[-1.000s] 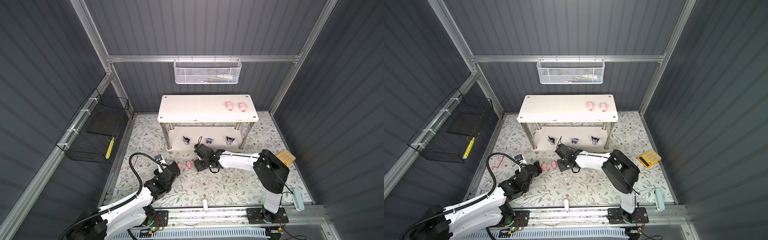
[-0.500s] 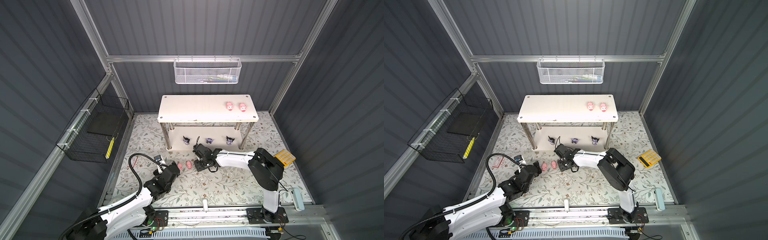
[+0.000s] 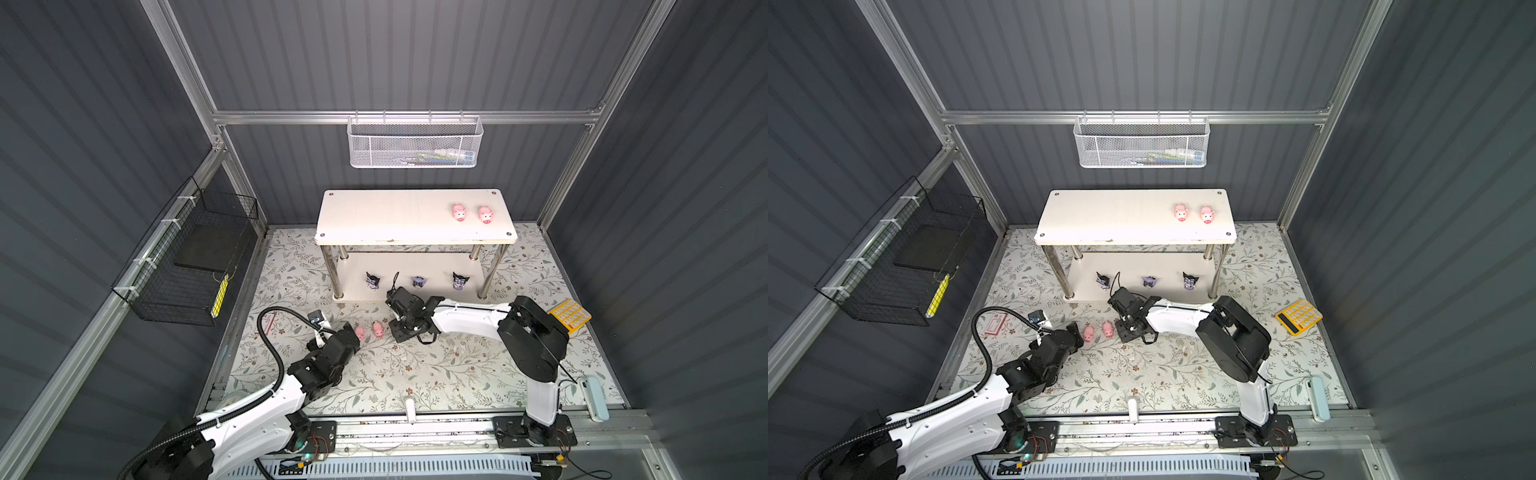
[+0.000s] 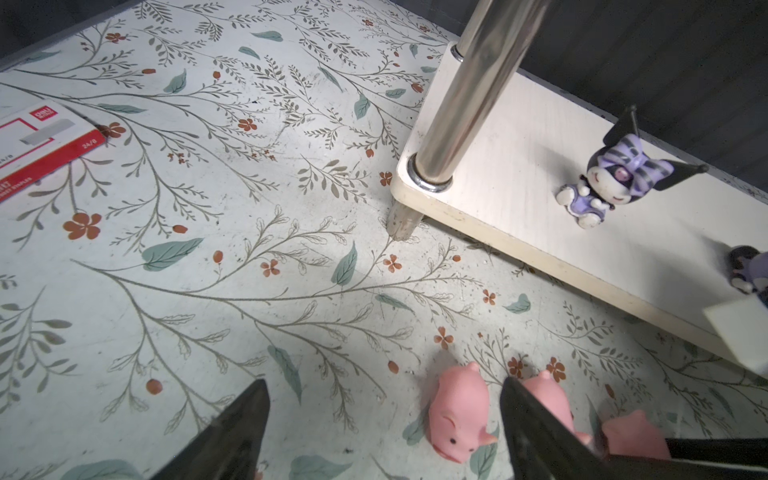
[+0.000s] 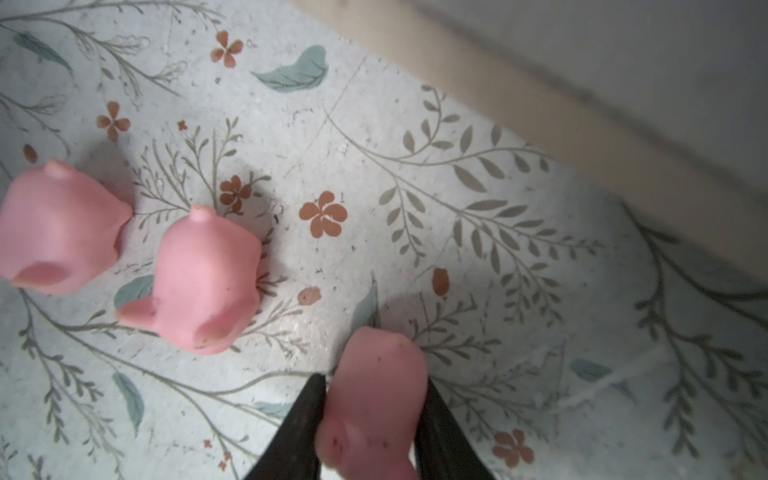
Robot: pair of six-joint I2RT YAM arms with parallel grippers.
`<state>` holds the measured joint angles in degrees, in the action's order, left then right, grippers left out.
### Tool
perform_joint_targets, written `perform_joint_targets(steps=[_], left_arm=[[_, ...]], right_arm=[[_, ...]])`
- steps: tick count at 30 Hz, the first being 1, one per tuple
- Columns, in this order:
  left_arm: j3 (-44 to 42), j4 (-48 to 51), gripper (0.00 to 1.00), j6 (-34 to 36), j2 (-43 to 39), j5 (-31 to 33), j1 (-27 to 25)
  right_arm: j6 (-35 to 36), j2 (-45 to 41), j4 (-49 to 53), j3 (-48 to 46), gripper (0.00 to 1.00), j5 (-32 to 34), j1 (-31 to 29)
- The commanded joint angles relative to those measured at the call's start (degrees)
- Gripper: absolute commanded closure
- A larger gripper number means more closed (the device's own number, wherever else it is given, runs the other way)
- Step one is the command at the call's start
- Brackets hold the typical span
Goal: Place and organize the plastic toys onto the shelf
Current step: 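Lower the right gripper around the pink pig nearest it and close, then lift the pink pig with the right gripper up over the top shelf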
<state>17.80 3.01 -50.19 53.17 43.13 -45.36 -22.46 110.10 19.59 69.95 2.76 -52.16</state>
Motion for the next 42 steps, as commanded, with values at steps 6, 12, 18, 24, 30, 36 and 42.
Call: perform_joint_targets(steps=[6, 12, 18, 24, 30, 36, 42], left_arm=[[-0.09, 0.42, 0.13, -0.08, 0.37, 1.43, 0.28], [-0.23, -0.08, 0.13, -0.17, 0.87, 1.19, 0.28], [0.12, -1.22, 0.13, 0.00, 2.18, 0.91, 0.41], [0.30, -2.71, 0.13, 0.52, 3.58, 0.24, 0.39], [0.87, -3.58, 0.13, 0.98, 5.41, -0.41, 0.40], [0.50, -4.73, 0.13, 0.86, 6.07, -1.42, 0.46], [0.19, -4.69, 0.13, 0.71, 5.46, -1.56, 0.46]], right_arm=[[1.40, -12.49, 7.52, -5.17, 0.66, -3.36, 0.15], [2.90, -24.83, 17.64, -7.05, 0.68, -5.10, 0.20], [3.45, -34.87, 30.01, -1.95, 0.70, -6.65, 0.21], [6.26, -36.22, 43.33, 14.99, 0.70, -1.87, 0.47], [9.93, -31.58, 49.02, 33.47, 0.70, 1.83, 3.46], [13.71, -25.07, 48.05, 48.39, 0.70, 4.46, 8.22], [14.91, -18.61, 43.01, 54.59, 0.70, 1.31, 13.98]])
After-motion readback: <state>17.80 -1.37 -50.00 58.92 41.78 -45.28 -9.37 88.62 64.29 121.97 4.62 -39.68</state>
